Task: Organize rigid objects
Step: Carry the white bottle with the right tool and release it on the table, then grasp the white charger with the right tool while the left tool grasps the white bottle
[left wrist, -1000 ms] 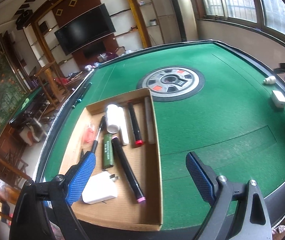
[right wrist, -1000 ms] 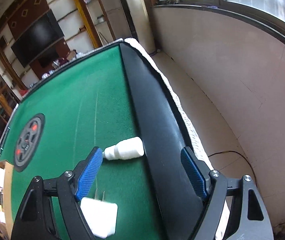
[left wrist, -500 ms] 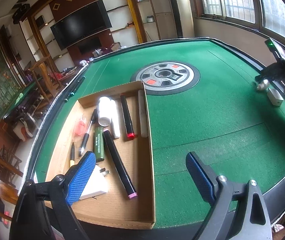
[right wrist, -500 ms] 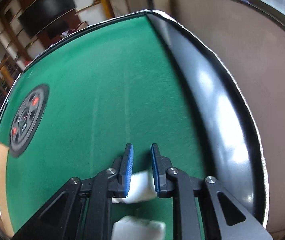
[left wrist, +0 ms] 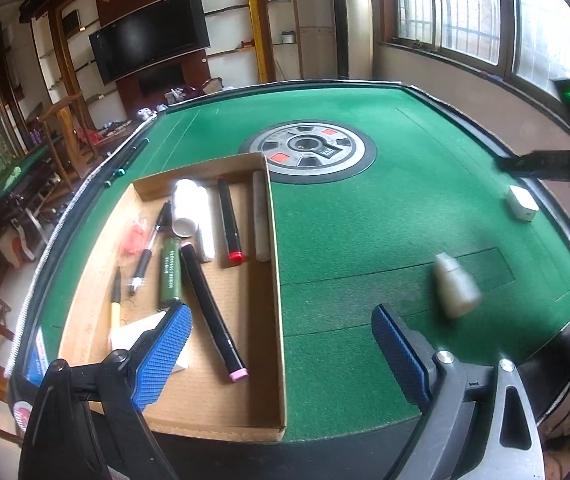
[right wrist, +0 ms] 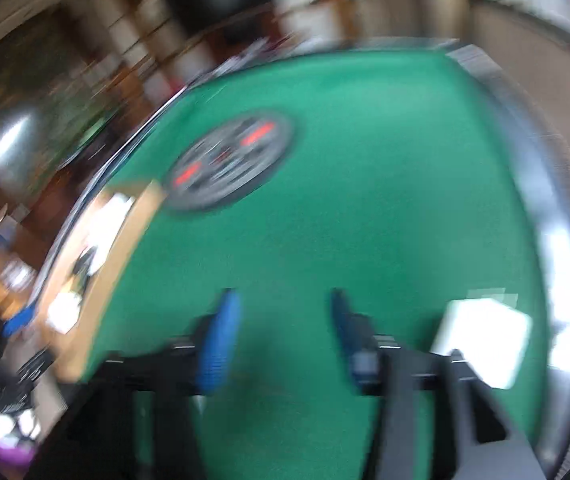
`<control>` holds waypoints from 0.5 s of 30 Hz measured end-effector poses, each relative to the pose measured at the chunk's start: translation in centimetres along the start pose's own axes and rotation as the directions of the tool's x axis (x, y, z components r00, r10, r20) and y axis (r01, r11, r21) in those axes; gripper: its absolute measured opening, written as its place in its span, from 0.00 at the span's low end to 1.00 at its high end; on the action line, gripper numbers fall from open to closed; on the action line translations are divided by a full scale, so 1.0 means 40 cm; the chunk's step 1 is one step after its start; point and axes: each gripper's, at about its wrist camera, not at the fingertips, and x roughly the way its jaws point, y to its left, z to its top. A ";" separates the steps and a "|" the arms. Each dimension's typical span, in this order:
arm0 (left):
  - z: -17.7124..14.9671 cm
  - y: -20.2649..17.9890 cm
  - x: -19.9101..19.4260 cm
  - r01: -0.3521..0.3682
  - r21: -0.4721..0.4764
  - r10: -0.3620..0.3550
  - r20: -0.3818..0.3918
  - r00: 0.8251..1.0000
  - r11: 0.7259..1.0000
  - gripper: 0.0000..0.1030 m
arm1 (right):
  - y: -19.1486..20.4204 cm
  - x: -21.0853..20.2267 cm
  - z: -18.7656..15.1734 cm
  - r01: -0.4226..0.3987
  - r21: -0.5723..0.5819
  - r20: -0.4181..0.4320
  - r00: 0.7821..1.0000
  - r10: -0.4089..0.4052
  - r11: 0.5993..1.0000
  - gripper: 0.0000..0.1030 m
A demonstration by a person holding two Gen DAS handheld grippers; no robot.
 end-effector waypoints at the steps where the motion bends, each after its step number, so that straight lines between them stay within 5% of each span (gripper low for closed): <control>1: -0.001 0.003 0.003 0.015 -0.009 -0.015 -0.001 1.000 1.000 0.91 | -0.025 -0.027 -0.007 0.058 0.018 0.031 0.998 -0.058 0.998 0.73; 3: -0.001 0.002 0.010 0.053 -0.026 -0.053 -0.009 0.999 0.998 0.91 | -0.102 -0.071 -0.025 0.155 0.082 0.036 0.987 -0.158 0.985 0.73; 7: -0.008 -0.018 0.031 0.150 -0.056 -0.153 -0.046 0.987 0.987 0.91 | -0.192 -0.074 -0.053 0.225 0.162 -0.029 0.974 -0.223 0.961 0.73; 15: 0.013 0.005 0.017 0.109 -0.078 -0.112 -0.036 0.993 0.991 0.91 | -0.160 0.050 -0.035 0.214 0.160 -0.081 0.976 -0.203 0.964 0.74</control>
